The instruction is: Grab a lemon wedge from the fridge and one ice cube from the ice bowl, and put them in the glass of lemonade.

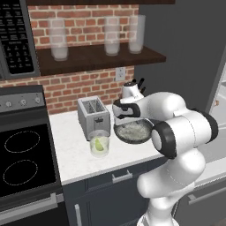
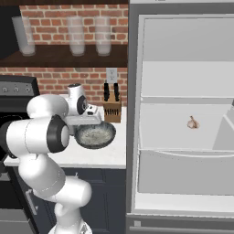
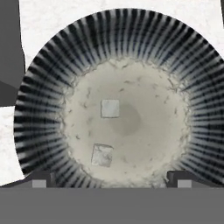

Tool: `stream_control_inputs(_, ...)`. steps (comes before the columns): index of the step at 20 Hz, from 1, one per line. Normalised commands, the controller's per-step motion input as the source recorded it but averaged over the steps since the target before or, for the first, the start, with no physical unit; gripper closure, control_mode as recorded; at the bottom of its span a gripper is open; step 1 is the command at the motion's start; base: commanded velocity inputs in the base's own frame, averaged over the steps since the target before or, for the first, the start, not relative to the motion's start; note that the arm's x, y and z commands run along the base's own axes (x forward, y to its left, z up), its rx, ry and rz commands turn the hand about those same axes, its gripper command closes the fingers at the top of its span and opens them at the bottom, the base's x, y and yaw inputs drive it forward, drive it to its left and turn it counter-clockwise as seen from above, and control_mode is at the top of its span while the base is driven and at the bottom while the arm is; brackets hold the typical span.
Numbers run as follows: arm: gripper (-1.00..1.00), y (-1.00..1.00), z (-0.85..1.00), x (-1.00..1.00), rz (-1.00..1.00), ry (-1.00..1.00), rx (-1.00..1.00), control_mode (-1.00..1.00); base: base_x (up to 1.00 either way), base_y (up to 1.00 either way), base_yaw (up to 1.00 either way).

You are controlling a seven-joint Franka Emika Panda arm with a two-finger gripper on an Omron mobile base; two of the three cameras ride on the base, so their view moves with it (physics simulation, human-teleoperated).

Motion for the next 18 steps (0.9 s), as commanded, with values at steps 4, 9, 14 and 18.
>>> stream_control_inputs(4,-1.0,-0.23,0.0,0.08,0.0,-0.07,0.0,-1.0,0.0,0.0,0.0)
stream_control_inputs(9,-1.0,-0.2,0.0,0.01,0.0,-0.08,0.01,-1.0,0.0,0.0,0.0)
stream_control_inputs(14,-1.0,0.0,0.0,0.0,0.0,-0.05,0.0,-1.0,0.0,0.0,0.0)
stream_control_inputs(18,-1.0,0.05,0.0,-0.05,0.01,-0.05,0.0,-1.0,0.0,0.0,0.0)
